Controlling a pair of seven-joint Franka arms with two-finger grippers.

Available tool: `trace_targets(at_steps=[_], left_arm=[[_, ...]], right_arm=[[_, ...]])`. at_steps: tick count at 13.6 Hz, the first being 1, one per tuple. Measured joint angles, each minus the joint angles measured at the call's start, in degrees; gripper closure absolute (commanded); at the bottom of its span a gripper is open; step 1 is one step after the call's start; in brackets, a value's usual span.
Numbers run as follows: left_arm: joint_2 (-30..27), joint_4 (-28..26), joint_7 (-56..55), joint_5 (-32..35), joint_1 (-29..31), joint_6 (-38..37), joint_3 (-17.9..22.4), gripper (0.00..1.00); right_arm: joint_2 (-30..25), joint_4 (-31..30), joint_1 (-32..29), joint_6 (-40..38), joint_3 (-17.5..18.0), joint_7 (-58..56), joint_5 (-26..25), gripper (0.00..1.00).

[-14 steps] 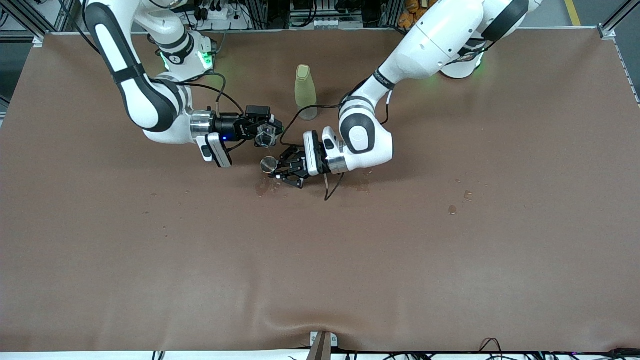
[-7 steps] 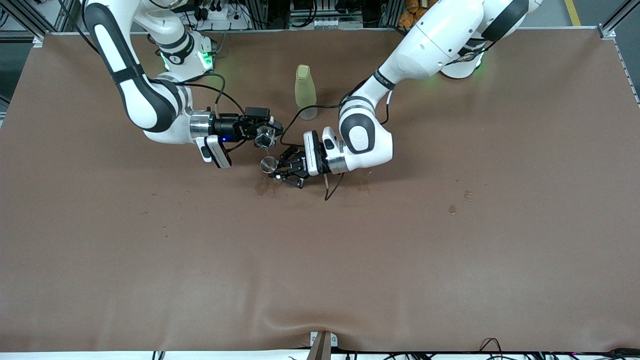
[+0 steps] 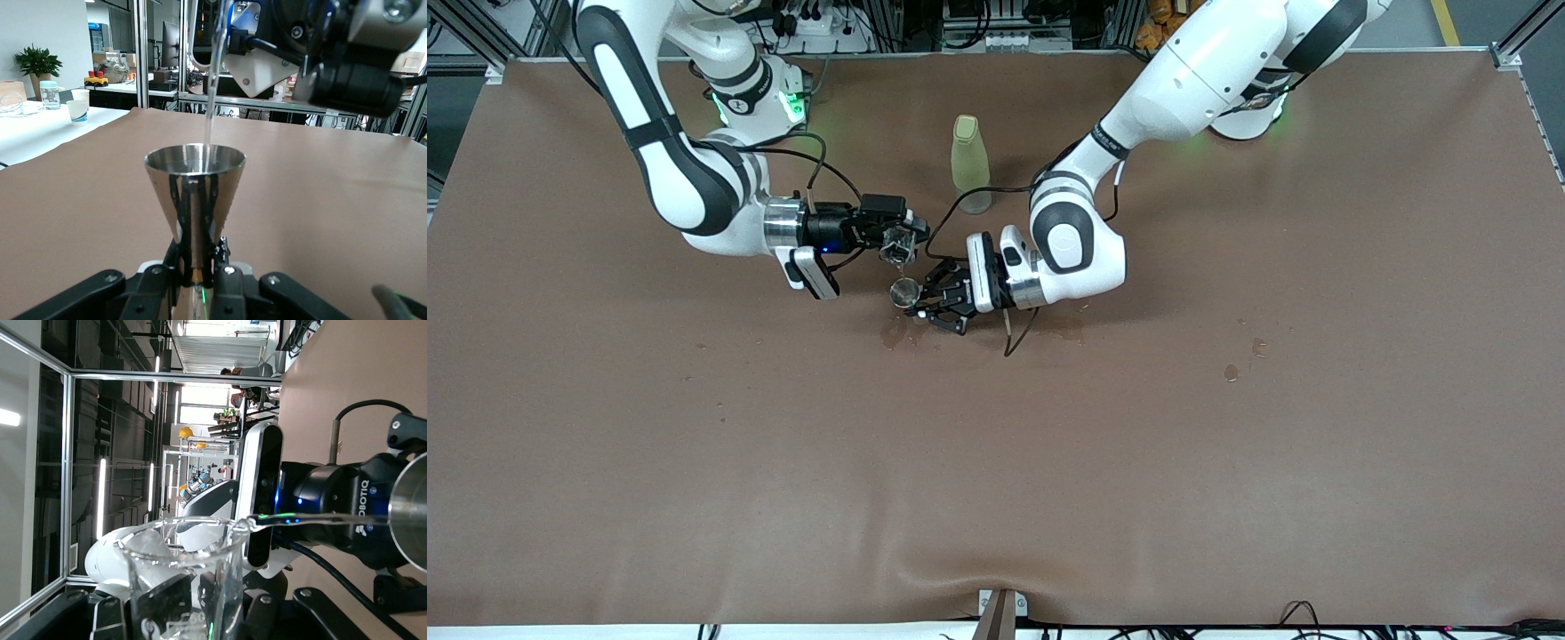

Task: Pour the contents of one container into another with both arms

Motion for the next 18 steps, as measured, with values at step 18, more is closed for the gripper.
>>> trace_targets(at_steps=[18], left_arm=[[0.0, -0.6, -0.1, 0.0, 0.1, 0.1, 0.0, 1.00]], right_arm=[[0.0, 0.0, 0.0, 0.0, -0.2, 16.6, 2.4, 1.00]])
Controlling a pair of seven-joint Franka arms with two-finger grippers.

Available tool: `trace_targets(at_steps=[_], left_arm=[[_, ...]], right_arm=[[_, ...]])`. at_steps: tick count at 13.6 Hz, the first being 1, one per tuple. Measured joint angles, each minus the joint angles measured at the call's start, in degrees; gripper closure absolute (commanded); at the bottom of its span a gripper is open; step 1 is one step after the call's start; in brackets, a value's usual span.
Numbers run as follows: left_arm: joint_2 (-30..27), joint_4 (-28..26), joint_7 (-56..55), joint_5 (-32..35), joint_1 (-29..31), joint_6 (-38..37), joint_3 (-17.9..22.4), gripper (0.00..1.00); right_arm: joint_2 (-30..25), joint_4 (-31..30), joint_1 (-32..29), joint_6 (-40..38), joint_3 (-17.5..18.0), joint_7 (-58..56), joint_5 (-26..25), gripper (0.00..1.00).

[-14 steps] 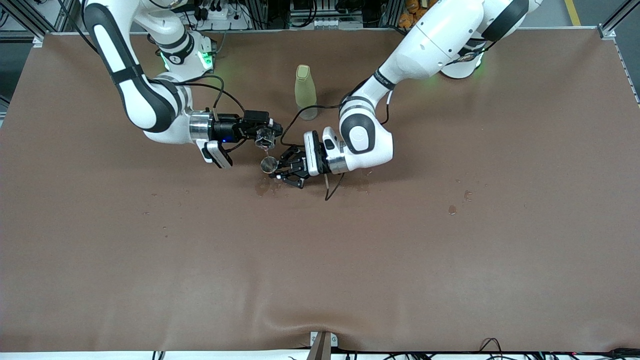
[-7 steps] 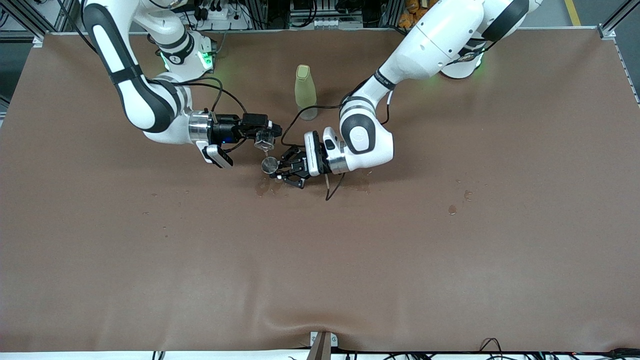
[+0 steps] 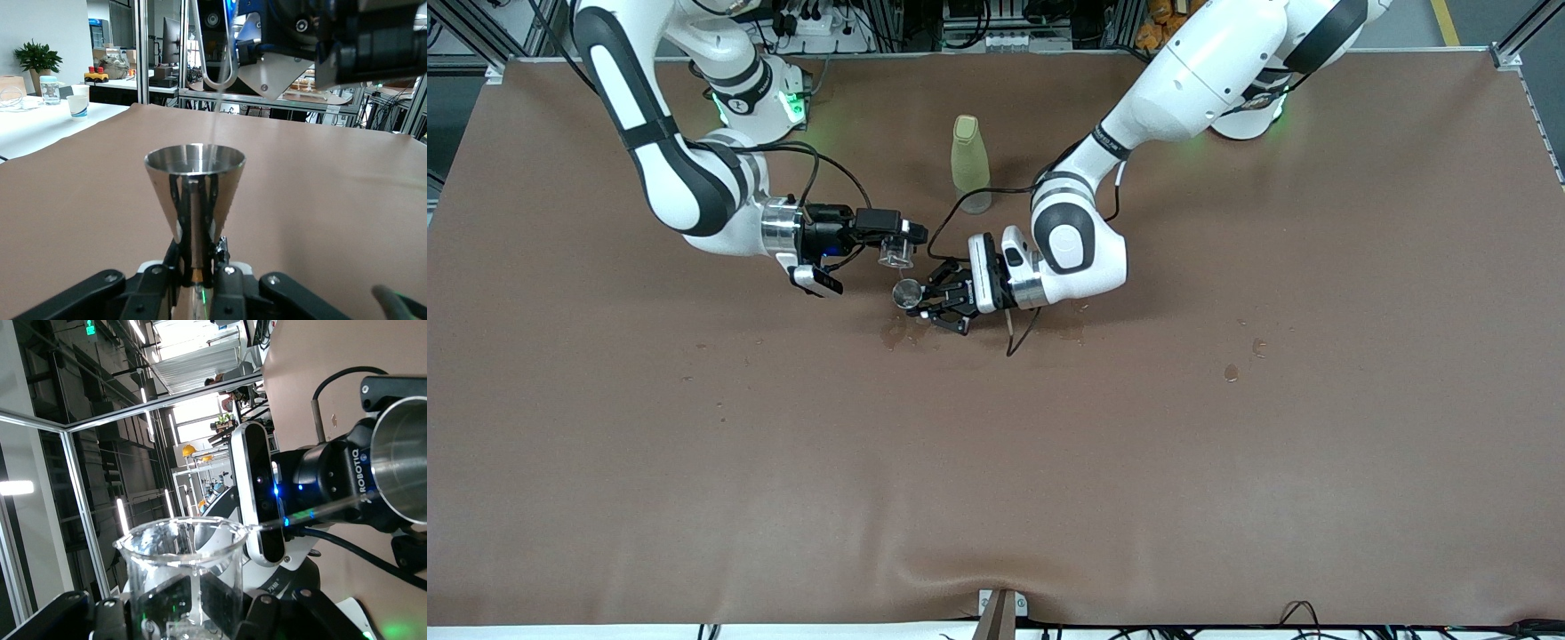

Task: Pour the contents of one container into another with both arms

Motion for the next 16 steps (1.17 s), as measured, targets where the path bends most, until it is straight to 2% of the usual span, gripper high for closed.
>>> trace_targets(at_steps=[10, 12, 16], left_arm=[[0.0, 0.0, 0.0, 0.0, 0.1, 0.0, 0.0, 1.00], [0.0, 0.0, 0.0, 0.0, 0.1, 0.0, 0.0, 1.00], [-0.1, -0.4, 0.0, 0.0, 0.8, 0.0, 0.0, 1.00]], right_arm=[[0.0, 0.0, 0.0, -0.1, 0.0, 4.0, 0.6, 1.00], [-0.2, 0.1, 0.0, -0.1, 0.0, -0.7, 0.6, 1.00], [-0.4, 0.1, -0.1, 0.0, -0.3, -19.6, 0.6, 1.00]])
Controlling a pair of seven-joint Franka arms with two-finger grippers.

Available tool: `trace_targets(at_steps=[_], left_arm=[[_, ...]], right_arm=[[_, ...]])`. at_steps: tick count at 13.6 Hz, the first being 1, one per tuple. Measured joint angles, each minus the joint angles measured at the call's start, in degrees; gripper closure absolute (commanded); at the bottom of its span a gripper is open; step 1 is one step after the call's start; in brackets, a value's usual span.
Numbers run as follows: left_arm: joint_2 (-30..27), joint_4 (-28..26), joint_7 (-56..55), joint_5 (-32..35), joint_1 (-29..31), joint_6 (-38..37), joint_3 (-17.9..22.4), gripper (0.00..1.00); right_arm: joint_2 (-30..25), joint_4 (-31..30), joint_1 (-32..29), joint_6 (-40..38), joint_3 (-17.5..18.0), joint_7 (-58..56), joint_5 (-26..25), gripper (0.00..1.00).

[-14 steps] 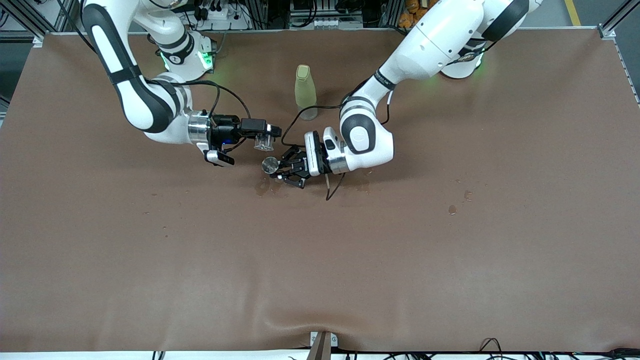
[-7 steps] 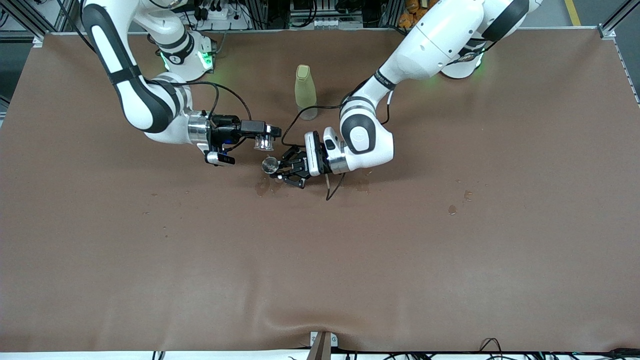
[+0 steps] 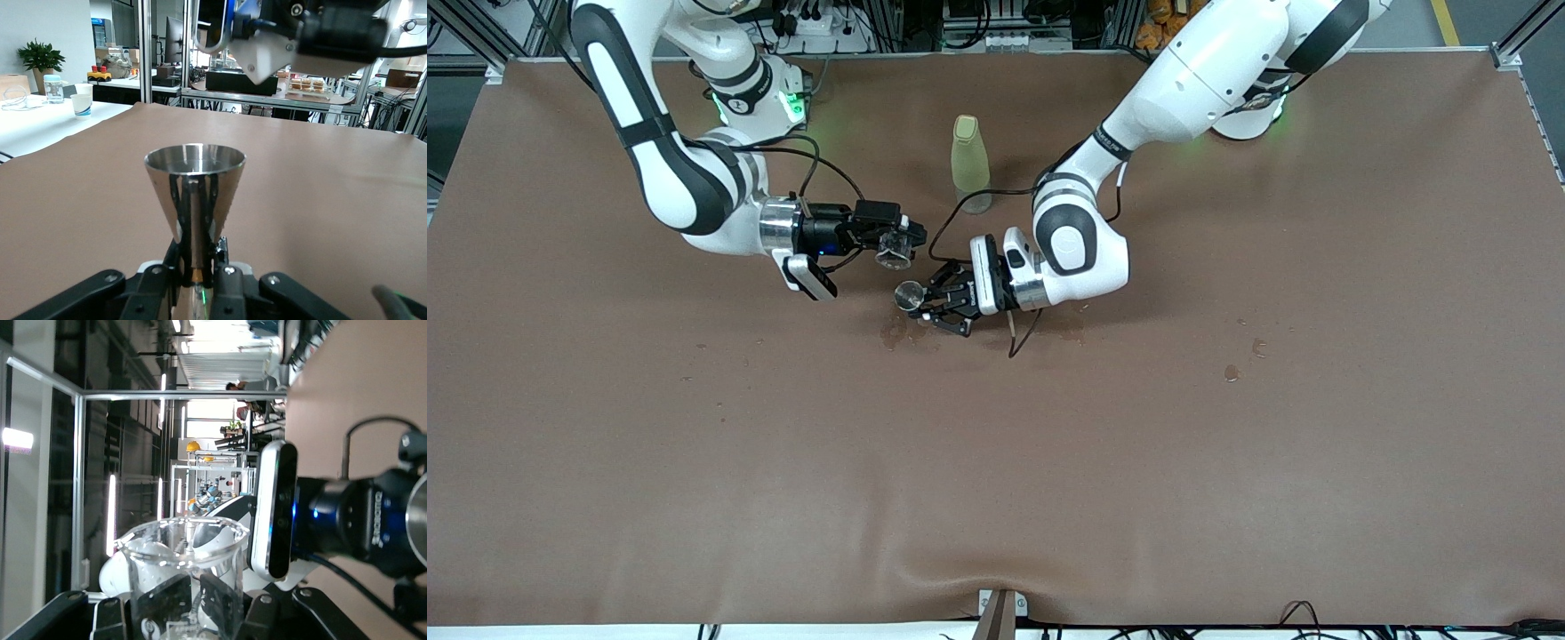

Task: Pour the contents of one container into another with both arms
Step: 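Withdraw the beaker with the right gripper while the left gripper withdraws the jigger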

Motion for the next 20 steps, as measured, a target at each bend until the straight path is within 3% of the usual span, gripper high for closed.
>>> trace_targets(at_steps=[5, 9, 11, 15, 20], left_arm=[[-3.0, -5.2, 0.5, 0.1, 4.0, -3.2, -0.7, 1.00], [-9.3, -13.6, 0.6, 4.5, 9.1, -9.4, -0.7, 1.00], [-12.0, -17.9, 0.6, 7.3, 11.6, -12.0, -0.7, 1.00], [-15.8, -25.4, 0.8, 13.2, 16.3, -16.9, -0.7, 1.00], [-19.1, -31.0, 1.5, 21.7, 23.9, -23.9, -0.7, 1.00]], right_arm=[[-0.1, 0.4, -4.2, 0.0, -1.2, -19.5, -1.7, 1.00], [-0.2, 2.0, -11.4, -3.2, -2.1, -32.1, -11.2, 1.00], [-0.2, 3.6, -13.5, -6.9, -5.5, -36.8, -18.1, 1.00], [0.4, 7.8, -14.8, -17.2, -16.4, -44.2, -30.6, 1.00], [5.4, 14.0, -15.1, -23.5, -24.0, -62.9, -35.3, 1.00]])
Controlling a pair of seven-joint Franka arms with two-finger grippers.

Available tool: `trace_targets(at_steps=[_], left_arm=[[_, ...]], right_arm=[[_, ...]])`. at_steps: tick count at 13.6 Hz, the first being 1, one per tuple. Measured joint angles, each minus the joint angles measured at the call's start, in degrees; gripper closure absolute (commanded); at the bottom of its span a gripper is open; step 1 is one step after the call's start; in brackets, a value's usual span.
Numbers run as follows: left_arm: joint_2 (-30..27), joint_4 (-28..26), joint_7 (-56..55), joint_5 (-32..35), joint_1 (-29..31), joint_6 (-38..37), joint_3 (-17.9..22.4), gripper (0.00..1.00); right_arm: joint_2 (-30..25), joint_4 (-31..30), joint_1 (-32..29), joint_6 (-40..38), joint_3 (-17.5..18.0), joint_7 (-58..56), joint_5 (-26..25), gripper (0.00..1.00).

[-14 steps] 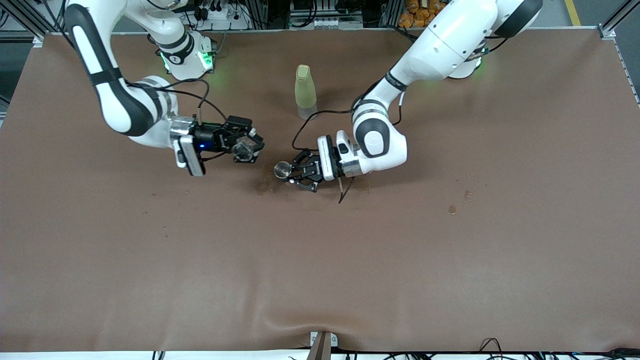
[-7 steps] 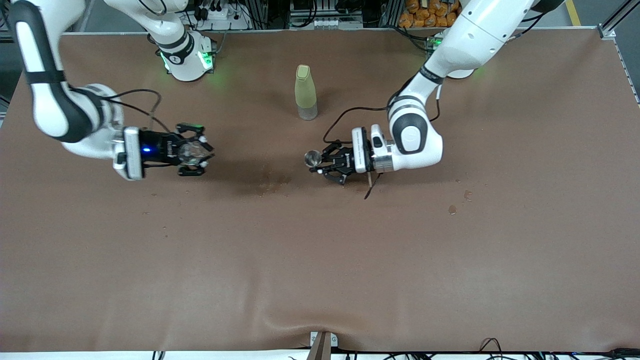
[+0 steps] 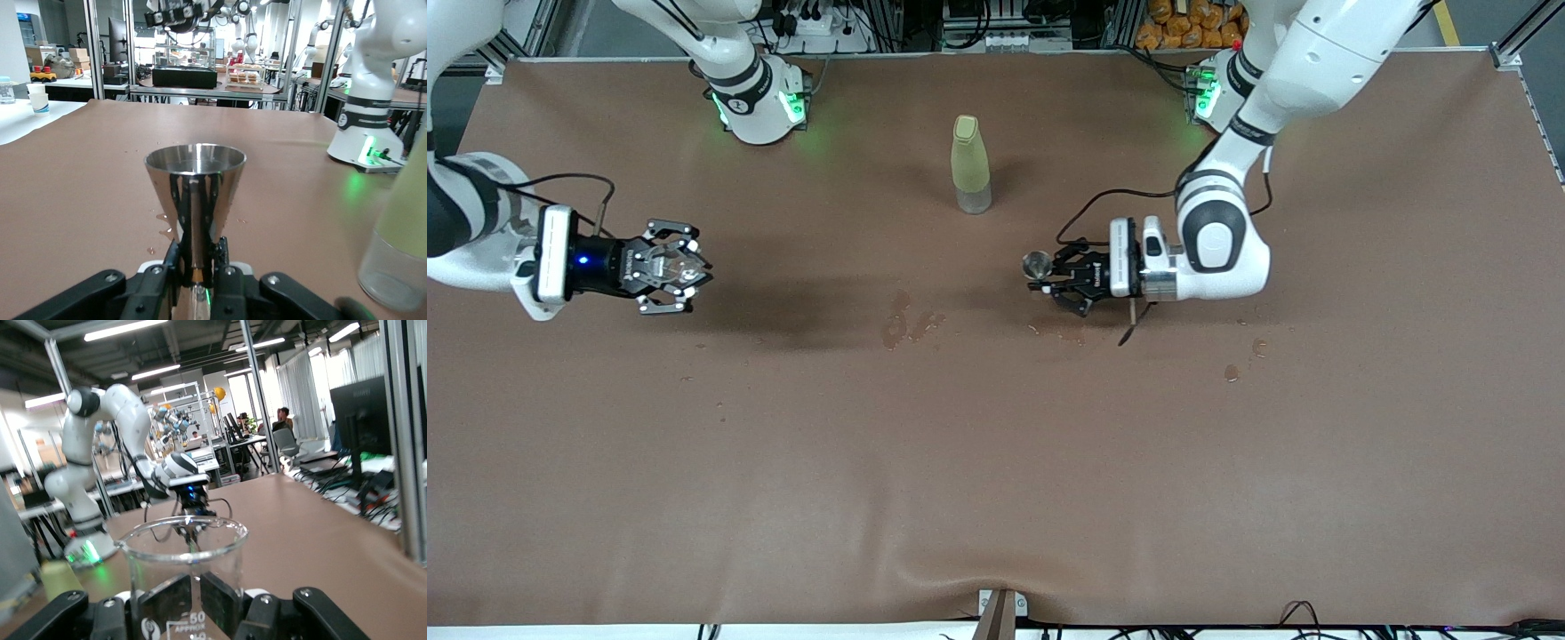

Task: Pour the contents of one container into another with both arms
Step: 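Withdraw the beaker with the right gripper while the left gripper withdraws the jigger, then lower the beaker with the right gripper while the left gripper lowers the jigger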

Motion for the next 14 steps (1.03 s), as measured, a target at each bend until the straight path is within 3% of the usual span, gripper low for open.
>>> trace_targets(at_steps=[5, 14], left_arm=[[-2.1, -3.6, 0.9, 9.3, 8.1, -6.4, 0.0, 1.00], [-2.5, -5.1, 1.5, 24.3, 22.7, -15.2, 0.0, 1.00]], right_arm=[[6.3, 5.4, -1.5, -1.7, -0.8, -12.5, -0.1, 1.00], [15.6, 6.1, -1.7, -1.9, -0.7, -21.3, -0.2, 1.00]])
